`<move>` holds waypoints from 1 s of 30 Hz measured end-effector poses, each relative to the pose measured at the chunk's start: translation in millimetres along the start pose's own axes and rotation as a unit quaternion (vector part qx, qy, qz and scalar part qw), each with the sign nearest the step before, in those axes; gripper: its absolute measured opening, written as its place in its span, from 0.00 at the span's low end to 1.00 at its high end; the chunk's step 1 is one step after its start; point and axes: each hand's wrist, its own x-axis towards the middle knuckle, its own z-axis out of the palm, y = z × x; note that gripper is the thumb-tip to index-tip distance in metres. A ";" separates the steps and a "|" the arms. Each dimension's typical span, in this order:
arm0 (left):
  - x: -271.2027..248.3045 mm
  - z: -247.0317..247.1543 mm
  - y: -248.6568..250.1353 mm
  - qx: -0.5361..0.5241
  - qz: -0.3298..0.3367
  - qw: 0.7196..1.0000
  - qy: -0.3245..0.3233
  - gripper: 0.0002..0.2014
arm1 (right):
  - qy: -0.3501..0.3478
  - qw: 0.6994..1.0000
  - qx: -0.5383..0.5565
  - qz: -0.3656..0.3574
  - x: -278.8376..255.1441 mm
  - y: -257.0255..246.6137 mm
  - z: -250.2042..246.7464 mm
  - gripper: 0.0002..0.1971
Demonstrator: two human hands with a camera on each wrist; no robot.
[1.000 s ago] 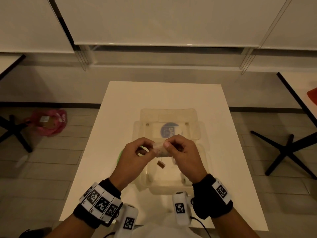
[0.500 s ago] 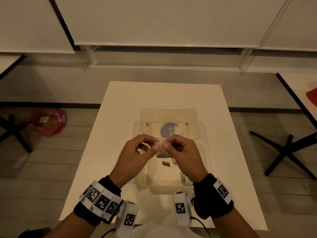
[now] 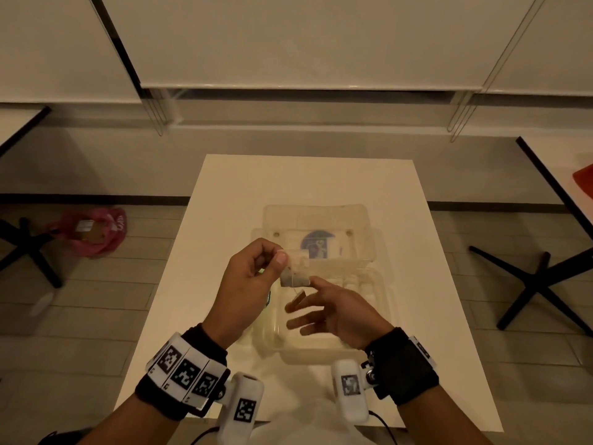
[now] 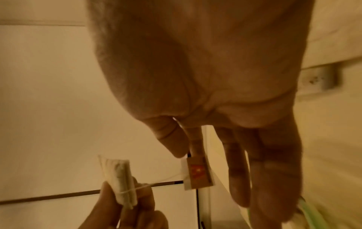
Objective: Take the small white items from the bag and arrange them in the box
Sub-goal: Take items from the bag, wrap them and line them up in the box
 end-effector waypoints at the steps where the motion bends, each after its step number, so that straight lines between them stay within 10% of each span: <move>1: 0.2 -0.1 -0.1 -0.004 0.000 1.000 -0.002 0.07 | -0.009 1.000 -0.010 0.018 0.6 0.4 1.0 0.16; 13: -5.3 -0.6 -1.2 -0.014 -0.011 0.999 -0.040 0.06 | 0.084 0.994 -0.059 -0.036 16.4 -12.0 6.4 0.13; 30: -6.1 5.0 -17.1 0.066 -0.072 0.995 0.000 0.08 | 0.225 0.897 -0.276 -0.260 2.6 -48.6 22.4 0.02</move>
